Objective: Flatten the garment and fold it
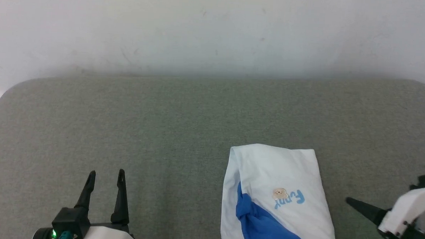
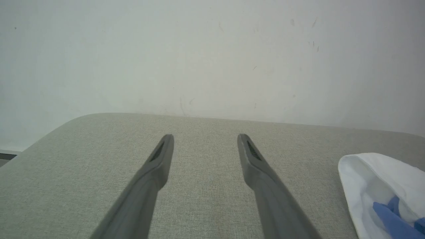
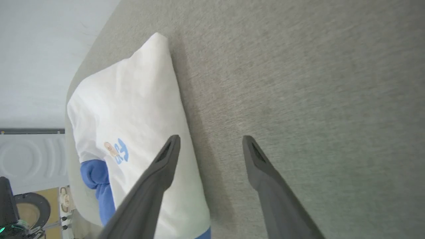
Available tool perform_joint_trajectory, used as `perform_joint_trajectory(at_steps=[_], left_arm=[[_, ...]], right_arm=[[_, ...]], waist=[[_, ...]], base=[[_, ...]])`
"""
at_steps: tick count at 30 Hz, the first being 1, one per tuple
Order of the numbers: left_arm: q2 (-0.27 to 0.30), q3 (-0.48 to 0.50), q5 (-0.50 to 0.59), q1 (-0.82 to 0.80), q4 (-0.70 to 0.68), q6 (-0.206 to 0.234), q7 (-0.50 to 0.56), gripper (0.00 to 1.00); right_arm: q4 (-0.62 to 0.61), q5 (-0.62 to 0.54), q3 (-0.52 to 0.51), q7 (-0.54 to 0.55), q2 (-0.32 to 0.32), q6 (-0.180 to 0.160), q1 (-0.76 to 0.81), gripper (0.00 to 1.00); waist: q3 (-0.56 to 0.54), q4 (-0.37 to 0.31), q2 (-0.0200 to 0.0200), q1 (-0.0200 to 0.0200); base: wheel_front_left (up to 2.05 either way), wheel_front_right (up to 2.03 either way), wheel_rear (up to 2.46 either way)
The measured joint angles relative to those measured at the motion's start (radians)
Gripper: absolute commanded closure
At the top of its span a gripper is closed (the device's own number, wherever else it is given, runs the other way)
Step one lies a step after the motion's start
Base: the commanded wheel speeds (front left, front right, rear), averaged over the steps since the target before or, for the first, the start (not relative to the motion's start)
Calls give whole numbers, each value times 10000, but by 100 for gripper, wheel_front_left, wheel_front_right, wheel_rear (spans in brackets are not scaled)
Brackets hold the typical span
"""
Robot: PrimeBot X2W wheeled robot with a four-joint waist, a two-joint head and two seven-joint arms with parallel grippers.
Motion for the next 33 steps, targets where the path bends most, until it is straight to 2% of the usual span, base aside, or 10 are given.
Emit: perform_joint_trajectory(at_steps=[3,11,12,13,15,20,22,28,33], left_arm=[[-10,-17,-2,-98,-2,0,0,0],[-33,-84,-48,-321,82,-13,2,0],[-35,-88,-58,-361,96,-13,2,0],[-36,-82,-81,-389,109,-13,0,0],[-46,-82,-132,-410,155,-13,2,0],[-75,-63,-148,-409,205,-10,2,0],[-92,-44,-144,-407,238,-10,2,0],[-104,40,-136,-336,215,-8,2,0],[-113,81,-128,-337,90,-10,2,0]], right_arm=[[616,504,-17,374,529,0,-469,0],[2330,746,474,477,836,4,-1256,0],[2481,732,546,477,813,8,-1330,8],[2612,704,644,479,786,15,-1396,59],[2826,679,779,476,708,17,-1527,100],[2853,688,1400,339,533,13,-1579,100],[2456,435,2086,-4,274,2,-1538,100],[736,-1417,4811,-1308,-1260,4,-1503,100],[228,-2520,5950,-1375,-2389,2,-1553,100]], waist=[[86,223,0,0],[404,748,0,0],[440,789,0,0],[474,824,0,0],[518,879,0,0],[438,808,0,0],[363,710,0,1],[183,206,0,0],[159,-455,0,0]], base=[[0,0,0],[0,0,0],[0,0,0],[0,0,0],[0,0,0],[0,0,0],[0,0,0],[0,0,0],[0,0,0]])
